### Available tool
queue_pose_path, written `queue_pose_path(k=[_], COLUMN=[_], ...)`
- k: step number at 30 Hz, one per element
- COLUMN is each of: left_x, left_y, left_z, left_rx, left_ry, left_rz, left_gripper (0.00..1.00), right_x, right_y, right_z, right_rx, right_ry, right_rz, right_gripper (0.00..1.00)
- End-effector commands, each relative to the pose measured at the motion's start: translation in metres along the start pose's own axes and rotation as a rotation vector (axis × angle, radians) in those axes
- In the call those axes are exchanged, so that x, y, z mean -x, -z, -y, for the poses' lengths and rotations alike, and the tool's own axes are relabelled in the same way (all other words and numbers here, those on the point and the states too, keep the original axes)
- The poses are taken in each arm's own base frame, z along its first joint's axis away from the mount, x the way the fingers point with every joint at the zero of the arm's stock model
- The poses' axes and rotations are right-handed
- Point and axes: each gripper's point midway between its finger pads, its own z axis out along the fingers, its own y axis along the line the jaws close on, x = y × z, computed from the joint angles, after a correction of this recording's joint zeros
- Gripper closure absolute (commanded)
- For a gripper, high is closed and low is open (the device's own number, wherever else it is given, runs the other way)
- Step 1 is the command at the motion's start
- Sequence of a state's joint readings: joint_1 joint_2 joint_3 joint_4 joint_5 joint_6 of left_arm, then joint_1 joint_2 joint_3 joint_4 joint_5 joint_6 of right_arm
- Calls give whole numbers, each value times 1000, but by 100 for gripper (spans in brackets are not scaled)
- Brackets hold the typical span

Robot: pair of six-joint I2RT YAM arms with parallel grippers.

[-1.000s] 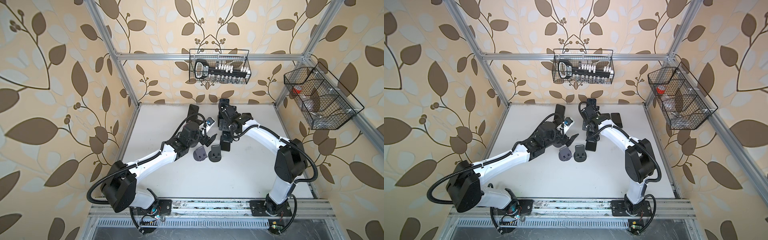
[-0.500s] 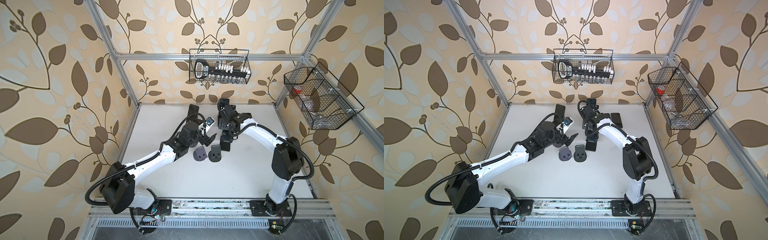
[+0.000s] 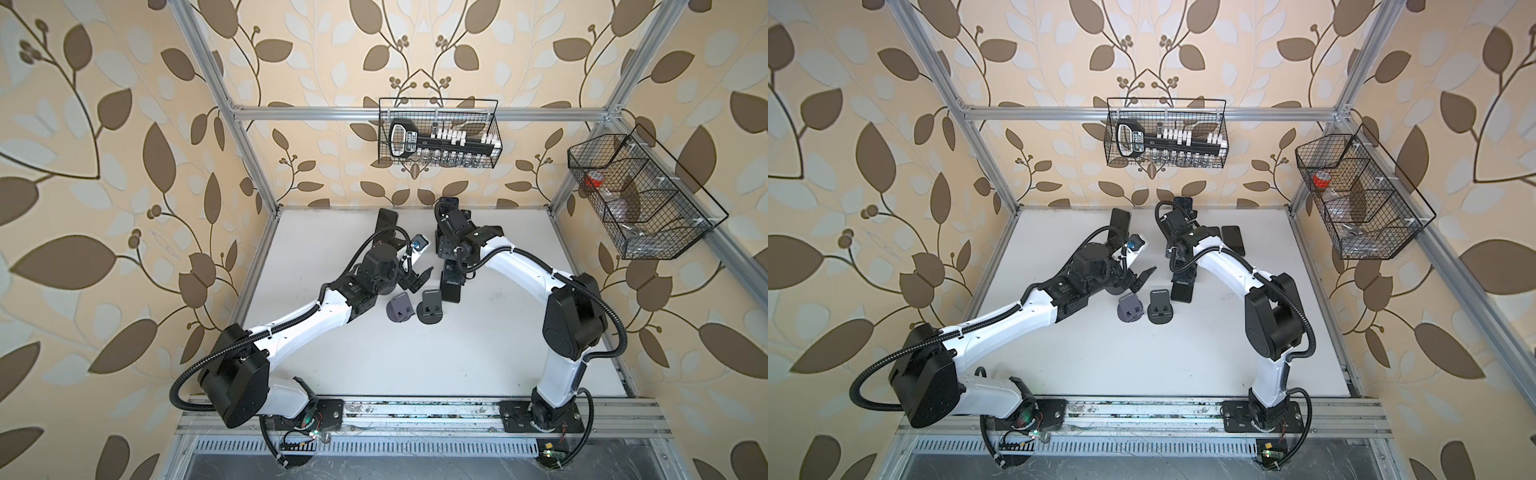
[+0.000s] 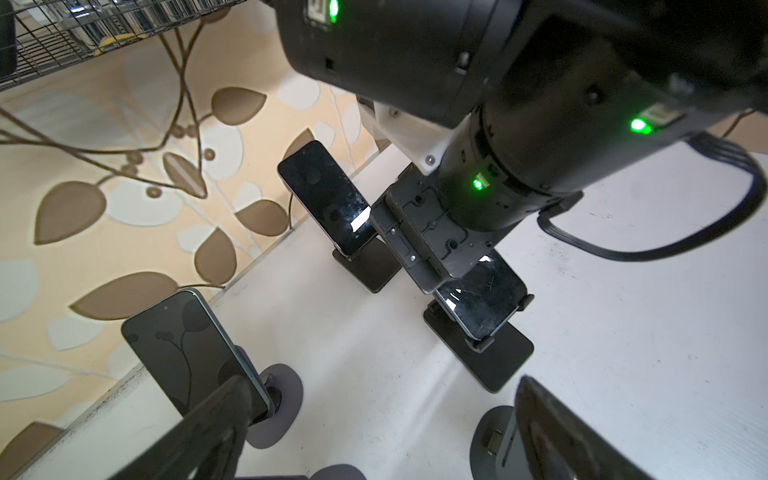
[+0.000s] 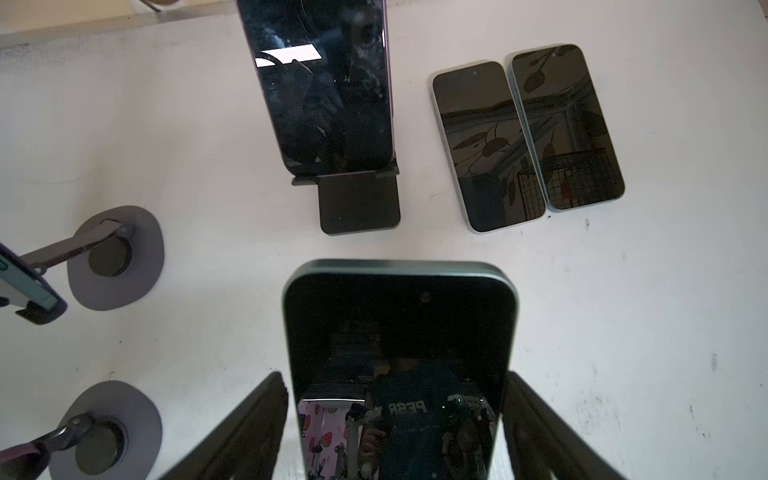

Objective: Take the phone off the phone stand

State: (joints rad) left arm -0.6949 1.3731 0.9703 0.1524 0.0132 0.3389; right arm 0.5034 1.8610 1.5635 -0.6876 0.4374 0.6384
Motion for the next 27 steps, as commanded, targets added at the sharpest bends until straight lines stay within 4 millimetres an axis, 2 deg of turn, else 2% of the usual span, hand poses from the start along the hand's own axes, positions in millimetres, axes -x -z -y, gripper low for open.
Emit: queue_pose_path(k=[1, 13, 23, 25, 27], left_x=[18, 17, 18, 19, 19], left_y=[11, 10, 10, 11, 11], left_z=[-6, -6, -7, -7, -7], left_rx=[37, 39, 41, 41, 40], left_ry=[-21, -25, -19, -19, -19], left_rz=[54, 50, 52, 55, 55], left_gripper=[1, 1, 1, 1, 1], right_x=[2, 2, 13, 14, 14], right_y=[-5, -7, 2, 3, 2], right_z=[-3, -5, -6, -6, -5], right_rx=[-1, 6, 29, 30, 26], right_ry=[8, 25, 24, 23, 23], right_rz=[4, 5, 37, 40, 42], right_gripper=[21, 26, 27, 26, 17])
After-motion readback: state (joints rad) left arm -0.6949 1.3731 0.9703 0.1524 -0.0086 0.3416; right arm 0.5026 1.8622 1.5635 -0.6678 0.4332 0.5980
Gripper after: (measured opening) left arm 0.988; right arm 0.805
